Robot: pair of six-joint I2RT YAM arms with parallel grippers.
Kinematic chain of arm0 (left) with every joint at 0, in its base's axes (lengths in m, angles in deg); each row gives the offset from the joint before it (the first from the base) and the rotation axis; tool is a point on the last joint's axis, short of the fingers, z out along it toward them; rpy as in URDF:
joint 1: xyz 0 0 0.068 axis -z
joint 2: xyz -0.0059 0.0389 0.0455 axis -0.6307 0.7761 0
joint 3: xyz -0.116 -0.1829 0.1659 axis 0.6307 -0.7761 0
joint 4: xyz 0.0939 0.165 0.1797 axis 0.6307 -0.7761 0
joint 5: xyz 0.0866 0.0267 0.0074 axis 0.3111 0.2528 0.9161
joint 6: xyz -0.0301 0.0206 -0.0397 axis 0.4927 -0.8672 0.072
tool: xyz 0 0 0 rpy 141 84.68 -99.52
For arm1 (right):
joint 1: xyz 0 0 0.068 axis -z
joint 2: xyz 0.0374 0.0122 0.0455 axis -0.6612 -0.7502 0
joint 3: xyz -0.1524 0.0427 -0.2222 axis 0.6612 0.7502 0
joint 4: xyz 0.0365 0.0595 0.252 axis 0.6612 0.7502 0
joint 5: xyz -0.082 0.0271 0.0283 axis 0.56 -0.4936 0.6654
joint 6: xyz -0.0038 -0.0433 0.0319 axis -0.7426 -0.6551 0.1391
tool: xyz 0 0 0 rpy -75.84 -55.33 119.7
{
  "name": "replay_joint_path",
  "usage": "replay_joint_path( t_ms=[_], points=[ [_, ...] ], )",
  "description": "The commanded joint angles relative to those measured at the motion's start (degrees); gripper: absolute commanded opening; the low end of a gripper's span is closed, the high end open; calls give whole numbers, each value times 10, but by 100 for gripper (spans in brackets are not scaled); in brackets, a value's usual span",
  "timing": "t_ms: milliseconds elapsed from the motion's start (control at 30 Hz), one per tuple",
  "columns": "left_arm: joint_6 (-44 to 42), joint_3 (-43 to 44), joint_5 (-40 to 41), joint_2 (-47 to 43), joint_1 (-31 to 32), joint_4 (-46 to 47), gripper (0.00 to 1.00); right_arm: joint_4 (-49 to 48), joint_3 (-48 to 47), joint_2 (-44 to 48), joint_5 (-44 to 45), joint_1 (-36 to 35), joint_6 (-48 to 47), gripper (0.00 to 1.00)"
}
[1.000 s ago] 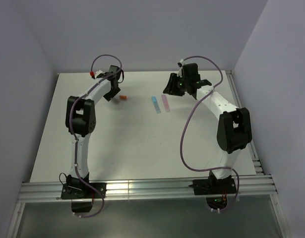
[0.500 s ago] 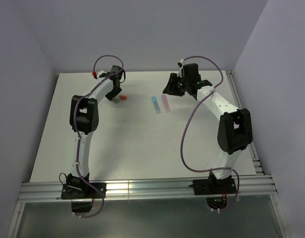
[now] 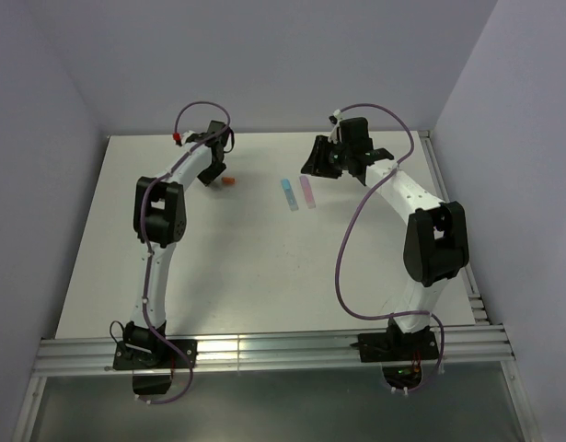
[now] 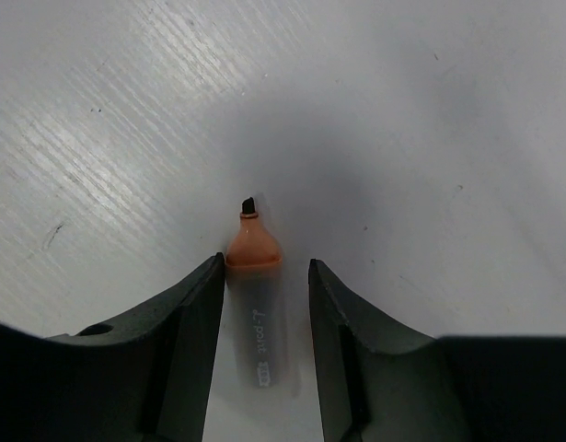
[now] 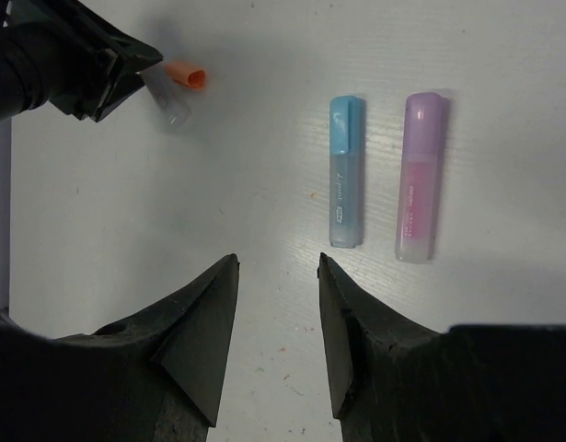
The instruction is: Insert the pens into the pen caps
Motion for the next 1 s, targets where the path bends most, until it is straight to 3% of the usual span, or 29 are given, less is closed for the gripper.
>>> replay_joint_path(
  t_ms=[0,233,333,367,467,633,967],
  points=[
    [6,28,6,19,3,-28,46,-26,7,30,-9,1,5,48],
    [7,-1,0,17,3,-21,42,-31,11,29,-22,0,9,48],
    [7,-6,-4,17,3,-20,30,-30,10,29,-23,-1,10,48],
    [6,-10,-5,16,3,-19,15,-29,9,29,-25,-2,10,48],
    [6,-35,-8,-2,3,-9,0,-32,9,30,-36,-4,7,48],
    [-10,-97,-5,-79,2,30,0,-50,12,31,-85,-6,12,48],
    [-71,-318,-70,-300,6,146,0,-96,15,29,-156,-56,26,49]
  ],
)
